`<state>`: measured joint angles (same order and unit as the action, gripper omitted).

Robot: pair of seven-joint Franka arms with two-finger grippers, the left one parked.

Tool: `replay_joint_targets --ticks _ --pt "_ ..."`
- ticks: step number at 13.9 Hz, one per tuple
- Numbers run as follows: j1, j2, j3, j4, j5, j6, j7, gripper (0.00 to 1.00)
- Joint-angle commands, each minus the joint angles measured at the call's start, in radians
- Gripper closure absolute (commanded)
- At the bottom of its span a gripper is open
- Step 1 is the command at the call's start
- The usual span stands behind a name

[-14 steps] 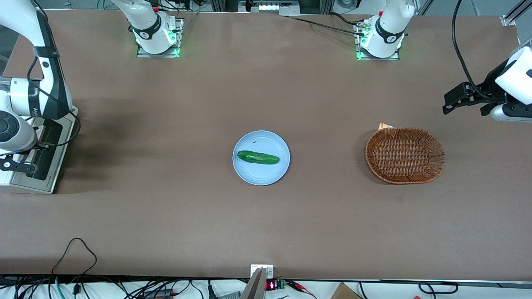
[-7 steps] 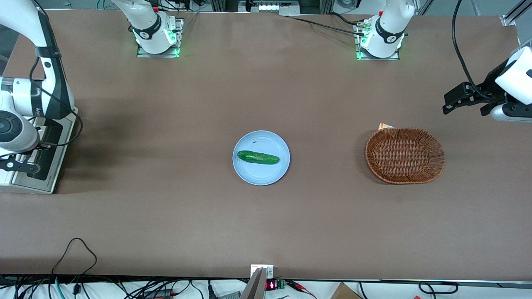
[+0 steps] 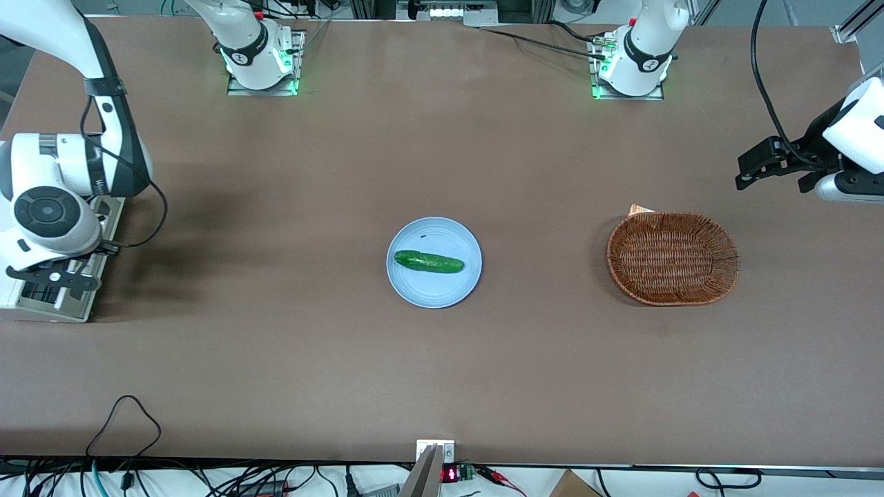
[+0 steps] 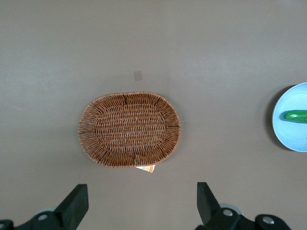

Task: Open oven door with right arm only
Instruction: 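Hook the right gripper on the door handle and pull it down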

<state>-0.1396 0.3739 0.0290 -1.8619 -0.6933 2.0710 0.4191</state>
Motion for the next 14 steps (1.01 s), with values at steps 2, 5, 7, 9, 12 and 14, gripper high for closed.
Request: replay_joint_targets --ticks 2,5,7,9,12,14 --pt "-0.023 0.071 -0.006 -0.029 -0.003 0.100 0.021 1.00" --pt "-0.023 0.086 0.006 -0.039 -0.002 0.121 0.023 1.00" --pt "-0.023 0.099 0.009 -0.039 -0.002 0.127 0.023 1.00" --pt "-0.023 0.109 0.009 -0.039 -0.002 0.142 0.023 1.00" --pt "-0.023 0.122 0.009 -0.051 -0.002 0.165 0.024 1.00" --pt "-0.023 0.135 0.009 -0.052 -0.002 0.179 0.024 1.00"
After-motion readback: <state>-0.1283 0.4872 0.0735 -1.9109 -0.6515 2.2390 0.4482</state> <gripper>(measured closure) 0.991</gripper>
